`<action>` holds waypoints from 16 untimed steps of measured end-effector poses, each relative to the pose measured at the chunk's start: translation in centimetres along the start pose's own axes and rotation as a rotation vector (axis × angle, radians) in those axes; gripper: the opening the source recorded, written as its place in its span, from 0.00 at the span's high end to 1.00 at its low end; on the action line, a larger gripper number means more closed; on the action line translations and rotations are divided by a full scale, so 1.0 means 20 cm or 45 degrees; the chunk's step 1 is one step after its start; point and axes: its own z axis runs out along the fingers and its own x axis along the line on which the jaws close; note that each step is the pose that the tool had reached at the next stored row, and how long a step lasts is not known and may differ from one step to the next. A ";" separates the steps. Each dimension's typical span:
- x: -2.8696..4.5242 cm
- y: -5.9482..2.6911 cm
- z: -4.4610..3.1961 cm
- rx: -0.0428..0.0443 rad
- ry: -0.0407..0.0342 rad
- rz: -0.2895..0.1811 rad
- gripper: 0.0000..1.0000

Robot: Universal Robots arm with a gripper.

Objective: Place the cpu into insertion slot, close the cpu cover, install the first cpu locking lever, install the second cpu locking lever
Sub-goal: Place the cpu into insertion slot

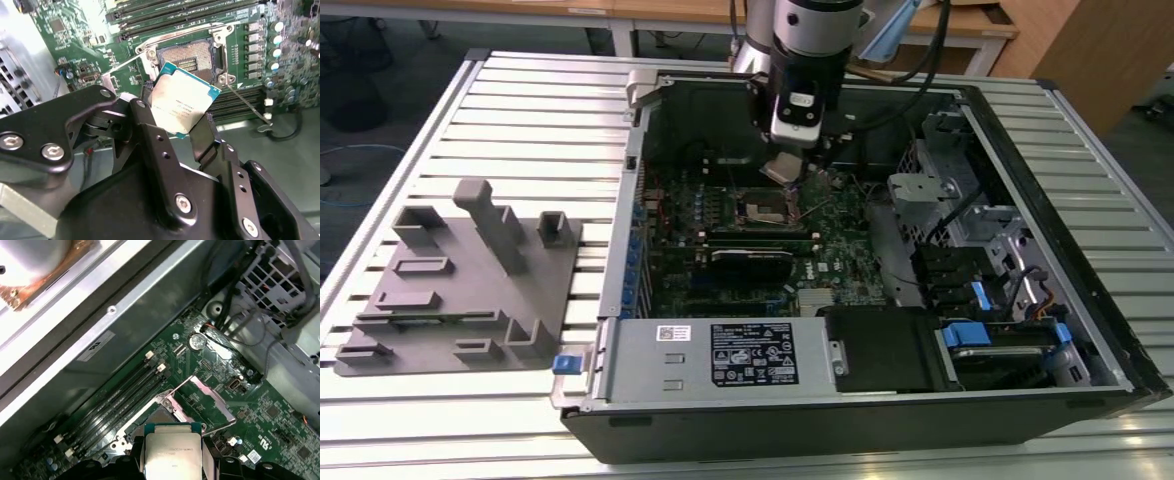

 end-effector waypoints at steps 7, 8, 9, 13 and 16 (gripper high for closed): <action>0.000 0.000 0.000 0.000 -0.0003 0.003 0.46; 0.000 0.000 0.000 0.000 -0.0003 0.004 0.46; 0.000 0.000 0.000 0.000 -0.0006 0.006 0.46; 0.000 0.000 0.003 -0.001 -0.0055 0.062 0.46; 0.000 0.000 0.005 -0.003 -0.0115 0.128 0.46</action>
